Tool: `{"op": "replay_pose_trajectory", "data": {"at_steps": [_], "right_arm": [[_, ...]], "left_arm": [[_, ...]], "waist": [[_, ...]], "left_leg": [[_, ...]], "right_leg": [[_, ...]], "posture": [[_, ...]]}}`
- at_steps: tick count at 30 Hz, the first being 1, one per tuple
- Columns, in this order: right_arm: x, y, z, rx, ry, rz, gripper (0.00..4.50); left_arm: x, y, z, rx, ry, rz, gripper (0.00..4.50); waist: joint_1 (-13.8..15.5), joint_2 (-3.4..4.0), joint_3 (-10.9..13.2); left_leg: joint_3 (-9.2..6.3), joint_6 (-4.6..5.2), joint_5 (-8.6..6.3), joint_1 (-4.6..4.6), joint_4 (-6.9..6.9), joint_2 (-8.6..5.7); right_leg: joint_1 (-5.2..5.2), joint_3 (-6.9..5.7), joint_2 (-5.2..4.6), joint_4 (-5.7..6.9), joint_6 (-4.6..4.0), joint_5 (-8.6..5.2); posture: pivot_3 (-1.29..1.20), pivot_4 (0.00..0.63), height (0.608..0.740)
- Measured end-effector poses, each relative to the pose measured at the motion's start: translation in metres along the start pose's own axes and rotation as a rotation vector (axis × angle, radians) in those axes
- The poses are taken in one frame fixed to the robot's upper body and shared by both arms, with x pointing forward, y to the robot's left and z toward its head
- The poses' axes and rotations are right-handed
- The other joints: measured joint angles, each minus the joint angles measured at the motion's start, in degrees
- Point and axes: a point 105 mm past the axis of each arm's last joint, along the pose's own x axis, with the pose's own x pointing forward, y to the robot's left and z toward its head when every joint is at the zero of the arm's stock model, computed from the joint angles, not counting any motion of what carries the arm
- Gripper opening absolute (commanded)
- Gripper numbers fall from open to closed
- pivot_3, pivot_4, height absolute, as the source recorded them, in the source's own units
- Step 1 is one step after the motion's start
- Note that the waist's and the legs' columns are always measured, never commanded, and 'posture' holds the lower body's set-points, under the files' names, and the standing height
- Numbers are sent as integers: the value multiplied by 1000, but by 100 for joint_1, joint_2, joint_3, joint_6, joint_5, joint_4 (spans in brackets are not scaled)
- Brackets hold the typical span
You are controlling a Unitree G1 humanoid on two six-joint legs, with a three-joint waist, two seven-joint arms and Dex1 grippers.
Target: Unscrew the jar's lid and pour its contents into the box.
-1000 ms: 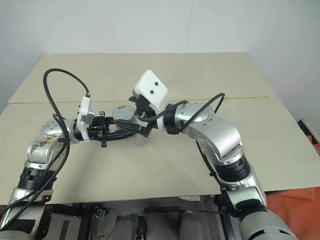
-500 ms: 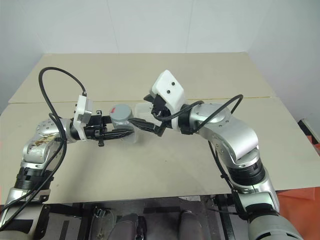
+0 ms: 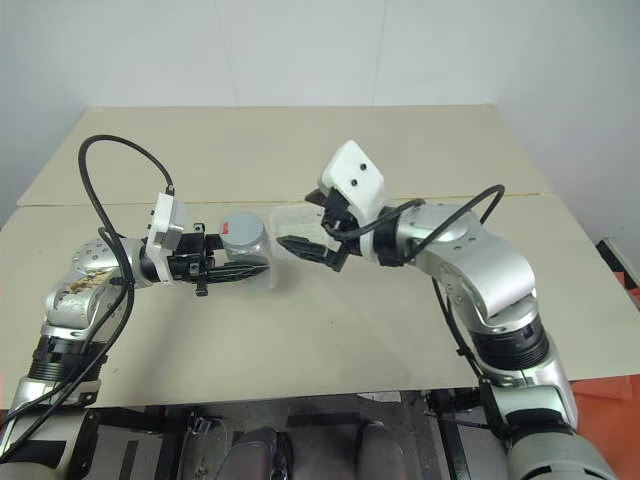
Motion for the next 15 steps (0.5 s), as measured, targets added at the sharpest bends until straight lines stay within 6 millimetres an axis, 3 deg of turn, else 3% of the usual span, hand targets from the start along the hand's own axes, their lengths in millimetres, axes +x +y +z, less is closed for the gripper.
{"op": "replay_pose_trajectory", "data": {"at_steps": [2,8,15], "right_arm": [[-2,7,0,18,-11,54,4467],[-1,22,26,35,-145,156,4467],[23,32,38,17,-151,176,4467]], "left_arm": [[0,0,0,0,1,0,1935],[0,-1,0,0,2,-6,1935],[1,-1,-1,-1,3,-12,1935]], "waist": [[-6,0,0],[-29,0,0],[-22,0,0]], "left_leg": [[0,3,-2,1,1,0],[0,3,-2,6,0,1],[1,-16,9,1,0,0]], "right_leg": [[0,0,0,-1,0,0],[0,2,0,-1,0,0],[-1,1,0,3,0,0]], "posture": [[0,150,740],[0,150,740],[0,150,740]]}}
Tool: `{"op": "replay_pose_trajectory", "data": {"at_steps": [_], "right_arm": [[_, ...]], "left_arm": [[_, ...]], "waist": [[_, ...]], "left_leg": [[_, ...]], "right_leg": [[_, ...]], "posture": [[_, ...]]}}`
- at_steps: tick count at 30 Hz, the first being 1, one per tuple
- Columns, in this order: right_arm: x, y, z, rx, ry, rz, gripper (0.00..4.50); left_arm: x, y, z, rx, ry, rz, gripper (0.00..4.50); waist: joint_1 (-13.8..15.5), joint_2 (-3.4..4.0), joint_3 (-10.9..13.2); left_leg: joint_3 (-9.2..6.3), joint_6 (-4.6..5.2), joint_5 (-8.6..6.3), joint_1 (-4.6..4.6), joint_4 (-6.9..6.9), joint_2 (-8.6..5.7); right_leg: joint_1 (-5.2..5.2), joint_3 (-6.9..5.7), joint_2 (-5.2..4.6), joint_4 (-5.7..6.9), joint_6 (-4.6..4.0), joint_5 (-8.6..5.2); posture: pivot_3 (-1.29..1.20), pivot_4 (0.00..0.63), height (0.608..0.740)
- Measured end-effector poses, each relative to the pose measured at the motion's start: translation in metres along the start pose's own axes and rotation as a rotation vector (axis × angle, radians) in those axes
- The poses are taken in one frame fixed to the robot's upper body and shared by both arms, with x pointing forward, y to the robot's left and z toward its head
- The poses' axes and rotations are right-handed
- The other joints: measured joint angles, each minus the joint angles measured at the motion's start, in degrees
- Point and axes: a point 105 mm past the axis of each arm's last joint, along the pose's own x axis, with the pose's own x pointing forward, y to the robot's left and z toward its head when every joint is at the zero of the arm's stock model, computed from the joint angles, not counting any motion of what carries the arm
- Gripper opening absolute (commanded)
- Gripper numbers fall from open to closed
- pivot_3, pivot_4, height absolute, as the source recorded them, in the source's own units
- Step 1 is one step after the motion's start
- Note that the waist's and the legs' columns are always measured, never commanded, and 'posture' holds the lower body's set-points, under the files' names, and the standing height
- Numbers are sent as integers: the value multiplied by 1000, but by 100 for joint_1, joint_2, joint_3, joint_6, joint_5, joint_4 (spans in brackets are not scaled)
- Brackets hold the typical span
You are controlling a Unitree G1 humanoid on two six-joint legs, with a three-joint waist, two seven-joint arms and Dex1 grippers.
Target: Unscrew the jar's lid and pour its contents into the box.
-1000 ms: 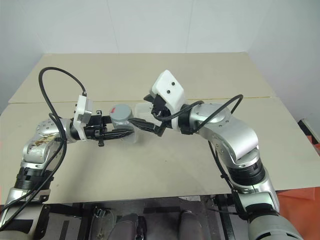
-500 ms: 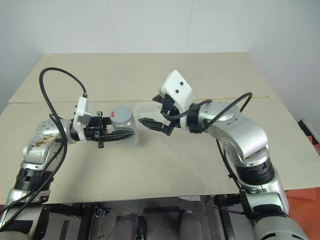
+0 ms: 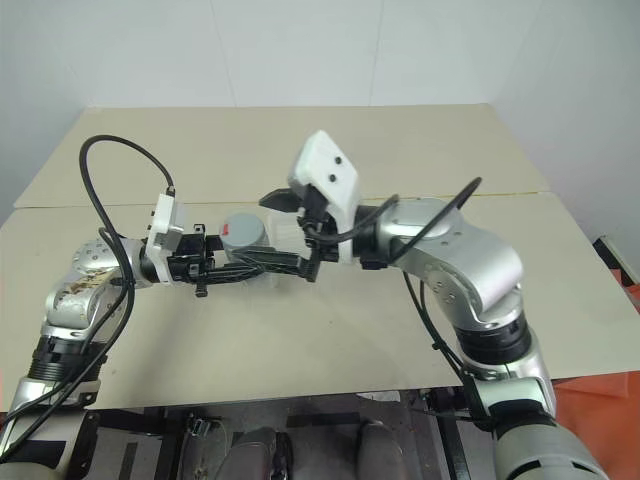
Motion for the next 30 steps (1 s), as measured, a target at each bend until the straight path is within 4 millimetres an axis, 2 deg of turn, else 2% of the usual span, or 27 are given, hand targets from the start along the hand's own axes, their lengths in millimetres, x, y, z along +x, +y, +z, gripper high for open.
{"op": "replay_pose_trajectory", "data": {"at_steps": [7,26,29,30], "right_arm": [[15,-2,-2,-11,49,-11,4467],[22,-3,-10,14,89,-6,4467],[22,-2,-10,14,90,-5,3885],[22,-2,-10,13,90,-4,3554]], "left_arm": [[0,-1,0,0,1,-5,1935],[-1,-4,-4,-9,5,-7,1935],[-1,-5,-4,-10,6,-7,1935],[-1,-5,-4,-8,7,-7,1935]], "waist": [[10,0,0],[4,0,0],[5,0,0],[5,0,0]], "left_leg": [[0,-1,1,0,0,0],[0,0,0,0,-1,0],[0,0,0,0,-1,0],[0,0,0,0,0,0]], "right_leg": [[0,-1,0,0,0,0],[0,-2,0,1,0,0],[0,-2,0,1,0,0],[0,-1,0,1,0,0]], "posture": [[0,150,740],[0,150,740],[0,150,740],[0,150,740]]}}
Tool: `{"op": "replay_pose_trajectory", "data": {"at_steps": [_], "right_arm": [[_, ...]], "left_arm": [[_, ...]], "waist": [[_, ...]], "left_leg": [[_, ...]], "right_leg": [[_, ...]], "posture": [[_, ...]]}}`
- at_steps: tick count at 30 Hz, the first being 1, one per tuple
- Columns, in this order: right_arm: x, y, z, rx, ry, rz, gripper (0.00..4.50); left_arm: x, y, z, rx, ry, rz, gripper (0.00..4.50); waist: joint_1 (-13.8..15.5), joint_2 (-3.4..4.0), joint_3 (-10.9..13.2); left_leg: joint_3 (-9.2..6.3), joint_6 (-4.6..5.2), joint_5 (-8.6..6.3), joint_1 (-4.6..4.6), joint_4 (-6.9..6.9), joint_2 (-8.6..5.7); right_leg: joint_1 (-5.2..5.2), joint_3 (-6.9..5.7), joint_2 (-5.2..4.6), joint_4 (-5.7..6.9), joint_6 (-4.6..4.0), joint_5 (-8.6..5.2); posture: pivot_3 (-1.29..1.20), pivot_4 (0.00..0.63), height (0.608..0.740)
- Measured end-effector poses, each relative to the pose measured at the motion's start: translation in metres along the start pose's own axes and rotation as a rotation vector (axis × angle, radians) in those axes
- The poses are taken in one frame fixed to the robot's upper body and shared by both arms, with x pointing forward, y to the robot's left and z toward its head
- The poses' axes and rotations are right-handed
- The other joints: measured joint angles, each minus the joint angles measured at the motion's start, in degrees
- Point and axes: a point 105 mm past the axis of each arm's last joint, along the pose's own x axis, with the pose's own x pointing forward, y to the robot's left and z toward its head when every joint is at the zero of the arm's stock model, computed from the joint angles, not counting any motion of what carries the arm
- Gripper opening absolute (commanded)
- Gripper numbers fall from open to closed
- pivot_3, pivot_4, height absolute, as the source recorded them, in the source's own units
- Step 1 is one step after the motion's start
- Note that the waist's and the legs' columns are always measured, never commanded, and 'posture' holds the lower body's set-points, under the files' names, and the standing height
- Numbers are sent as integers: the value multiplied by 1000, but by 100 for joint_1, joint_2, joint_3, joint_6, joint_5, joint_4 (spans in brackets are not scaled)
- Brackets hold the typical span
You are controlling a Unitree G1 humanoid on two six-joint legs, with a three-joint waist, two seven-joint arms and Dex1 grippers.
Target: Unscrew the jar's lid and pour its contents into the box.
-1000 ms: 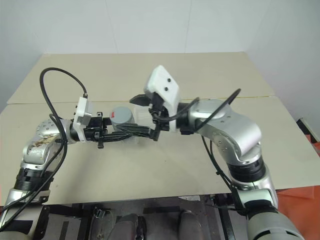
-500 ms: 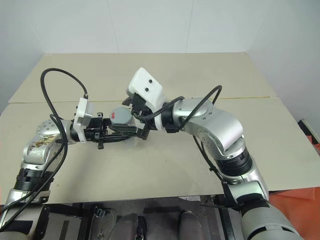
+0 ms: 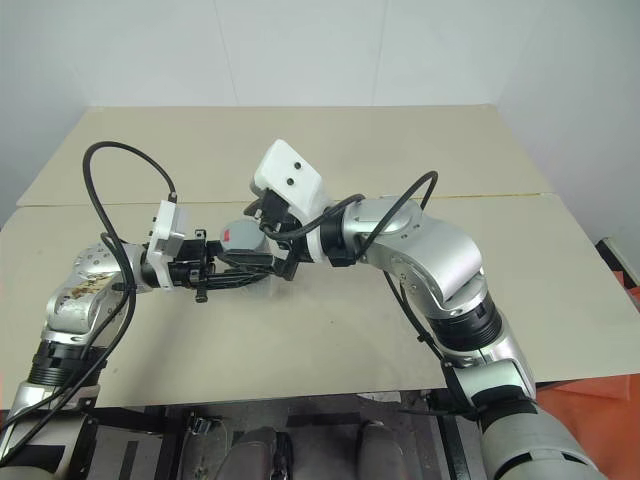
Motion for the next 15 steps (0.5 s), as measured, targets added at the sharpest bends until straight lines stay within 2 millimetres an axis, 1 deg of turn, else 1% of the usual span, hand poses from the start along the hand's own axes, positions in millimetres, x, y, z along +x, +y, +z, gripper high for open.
{"op": "replay_pose_trajectory", "data": {"at_steps": [2,3,15], "right_arm": [[0,1,1,-4,3,6,2823],[0,1,1,-6,3,9,2763],[-1,2,4,-17,11,31,2762]], "left_arm": [[0,0,1,6,-1,0,1935],[0,0,2,8,0,0,1935],[0,-1,3,15,-2,-3,1935]], "waist": [[-1,0,0],[-1,0,0],[-1,0,0]], "left_leg": [[0,0,0,0,0,0],[0,0,0,0,0,0],[0,0,0,0,0,0]], "right_leg": [[0,0,0,0,0,0],[0,0,0,0,0,0],[0,0,0,0,0,0]], "posture": [[0,150,740],[0,150,740],[0,150,740]]}}
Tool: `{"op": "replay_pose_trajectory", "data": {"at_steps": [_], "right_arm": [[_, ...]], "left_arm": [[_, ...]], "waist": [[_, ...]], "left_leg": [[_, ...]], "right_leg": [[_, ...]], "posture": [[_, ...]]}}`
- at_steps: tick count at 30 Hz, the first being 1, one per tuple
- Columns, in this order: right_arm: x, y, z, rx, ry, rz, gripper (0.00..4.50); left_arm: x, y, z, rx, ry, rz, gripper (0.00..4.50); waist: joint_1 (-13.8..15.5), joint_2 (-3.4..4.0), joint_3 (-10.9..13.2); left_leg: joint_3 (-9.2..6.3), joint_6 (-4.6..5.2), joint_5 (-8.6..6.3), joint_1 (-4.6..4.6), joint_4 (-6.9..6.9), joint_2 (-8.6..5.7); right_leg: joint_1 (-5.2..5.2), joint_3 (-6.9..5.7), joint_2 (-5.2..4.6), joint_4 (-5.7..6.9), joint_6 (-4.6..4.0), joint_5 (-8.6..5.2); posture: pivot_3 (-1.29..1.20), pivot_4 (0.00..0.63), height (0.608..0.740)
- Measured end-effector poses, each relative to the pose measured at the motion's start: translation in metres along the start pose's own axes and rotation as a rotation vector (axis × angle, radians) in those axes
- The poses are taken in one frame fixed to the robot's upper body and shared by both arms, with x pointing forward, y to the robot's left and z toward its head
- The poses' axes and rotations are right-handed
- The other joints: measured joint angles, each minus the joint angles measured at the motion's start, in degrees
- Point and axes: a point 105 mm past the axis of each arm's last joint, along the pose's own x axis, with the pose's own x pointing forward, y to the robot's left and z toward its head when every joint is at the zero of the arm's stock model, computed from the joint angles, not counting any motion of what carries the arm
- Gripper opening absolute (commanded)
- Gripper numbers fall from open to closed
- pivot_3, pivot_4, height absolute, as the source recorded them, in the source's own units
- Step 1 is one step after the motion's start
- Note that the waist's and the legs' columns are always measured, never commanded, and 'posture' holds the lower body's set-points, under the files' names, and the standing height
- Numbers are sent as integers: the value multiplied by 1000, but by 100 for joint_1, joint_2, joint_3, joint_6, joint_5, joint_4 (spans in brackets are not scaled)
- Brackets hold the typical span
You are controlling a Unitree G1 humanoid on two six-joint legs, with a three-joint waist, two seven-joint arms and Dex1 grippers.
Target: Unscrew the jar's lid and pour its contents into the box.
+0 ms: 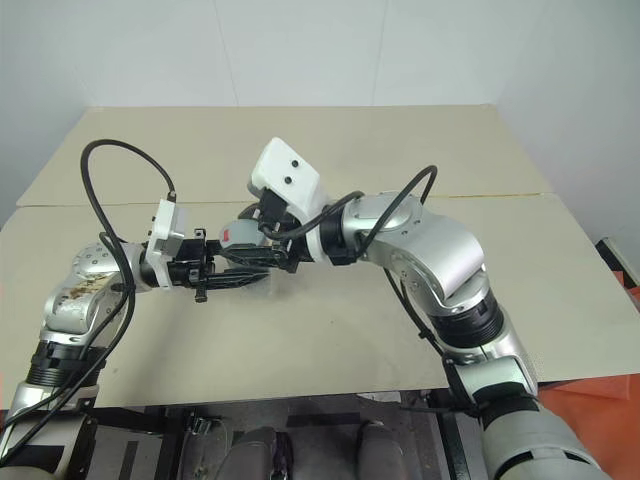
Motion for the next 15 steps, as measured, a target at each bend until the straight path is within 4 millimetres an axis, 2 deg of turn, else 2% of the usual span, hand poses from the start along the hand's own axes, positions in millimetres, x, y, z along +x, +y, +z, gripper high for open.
{"op": "replay_pose_trajectory", "data": {"at_steps": [7,12,15], "right_arm": [[-4,2,3,16,6,77,2762],[-41,-35,43,-92,-97,-93,2762],[-41,-34,43,-101,-101,-86,2762]], "left_arm": [[0,-10,-3,13,0,-28,1935],[-9,-17,-23,-60,42,-34,1935],[-8,-17,-21,-55,41,-37,1935]], "waist": [[0,0,0],[17,1,1],[3,1,1]], "left_leg": [[0,1,-1,0,0,0],[-1,16,-9,0,-2,2],[0,16,-9,0,-1,2]], "right_leg": [[0,0,0,-1,0,0],[-1,-4,0,-3,0,0],[-1,-2,0,-3,0,0]], "posture": [[0,150,740],[0,150,740],[0,150,740]]}}
